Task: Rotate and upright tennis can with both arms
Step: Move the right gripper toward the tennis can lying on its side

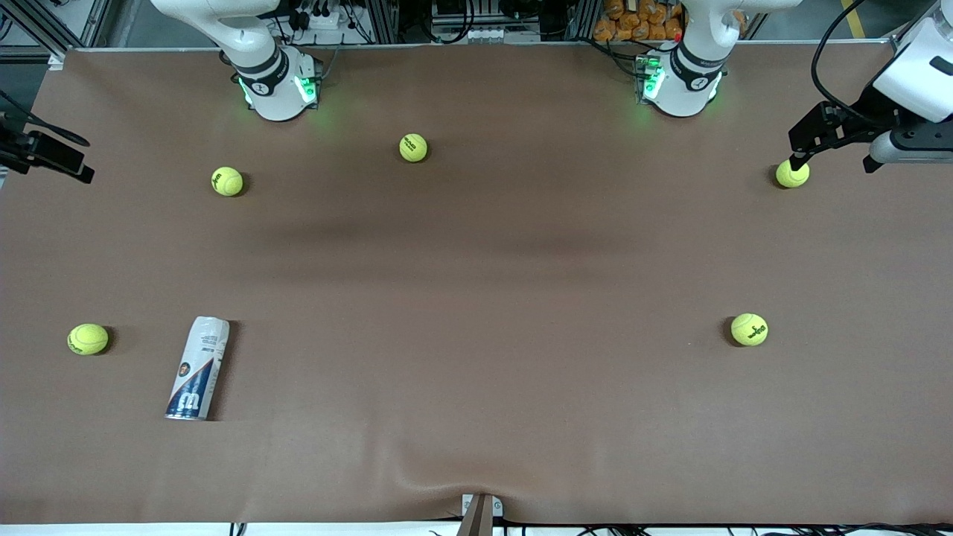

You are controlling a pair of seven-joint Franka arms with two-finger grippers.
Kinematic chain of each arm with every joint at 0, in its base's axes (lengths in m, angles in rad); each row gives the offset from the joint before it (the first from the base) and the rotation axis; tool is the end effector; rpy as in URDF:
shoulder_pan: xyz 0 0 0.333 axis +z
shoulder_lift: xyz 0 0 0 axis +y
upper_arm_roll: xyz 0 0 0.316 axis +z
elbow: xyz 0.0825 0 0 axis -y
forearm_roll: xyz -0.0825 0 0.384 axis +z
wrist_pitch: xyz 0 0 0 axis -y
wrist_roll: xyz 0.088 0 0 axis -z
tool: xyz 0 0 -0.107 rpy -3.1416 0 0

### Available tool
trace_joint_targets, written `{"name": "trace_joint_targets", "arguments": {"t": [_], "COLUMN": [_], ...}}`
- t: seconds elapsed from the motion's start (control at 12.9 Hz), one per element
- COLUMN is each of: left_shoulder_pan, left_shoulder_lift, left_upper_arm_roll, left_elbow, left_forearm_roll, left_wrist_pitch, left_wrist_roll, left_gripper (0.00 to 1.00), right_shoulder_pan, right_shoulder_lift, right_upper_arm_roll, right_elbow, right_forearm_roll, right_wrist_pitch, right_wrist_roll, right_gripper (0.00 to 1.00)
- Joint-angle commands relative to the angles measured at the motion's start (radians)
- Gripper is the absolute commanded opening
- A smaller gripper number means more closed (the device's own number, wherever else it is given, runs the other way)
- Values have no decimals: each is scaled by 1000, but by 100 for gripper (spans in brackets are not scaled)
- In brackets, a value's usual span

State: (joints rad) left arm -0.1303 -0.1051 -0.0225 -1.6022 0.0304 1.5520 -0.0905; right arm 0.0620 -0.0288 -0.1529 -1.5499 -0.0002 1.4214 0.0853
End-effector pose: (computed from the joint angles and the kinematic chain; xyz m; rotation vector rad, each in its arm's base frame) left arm 0.5139 -0.0765 0.6645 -3.1130 0.0947 -0.0910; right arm 0.5275 -0.0494 0.6373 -3.1211 0.2753 0.1568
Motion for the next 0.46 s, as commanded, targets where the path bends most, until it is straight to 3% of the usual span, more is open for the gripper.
{"name": "trace_joint_targets", "arguments": {"t": [0.0,0.39], "left_shoulder_pan": [8,6], "left_shoulder_lift": [4,28], "left_upper_arm_roll": [-2,1], "left_elbow": [18,60], "left_forearm_roll": [-12,-9], "left_wrist_pitch": [-21,-20], "left_wrist_roll": [20,17], "left_gripper": [100,100], "right_shoulder_pan": [2,7], "right_shoulder_lift": [13,26], "right_upper_arm_roll": [3,3], "right_elbow": [22,22], "right_forearm_roll": [-20,-20], "right_wrist_pitch": [-3,14], "right_wrist_roll": [19,19], "right_gripper": [100,100]}}
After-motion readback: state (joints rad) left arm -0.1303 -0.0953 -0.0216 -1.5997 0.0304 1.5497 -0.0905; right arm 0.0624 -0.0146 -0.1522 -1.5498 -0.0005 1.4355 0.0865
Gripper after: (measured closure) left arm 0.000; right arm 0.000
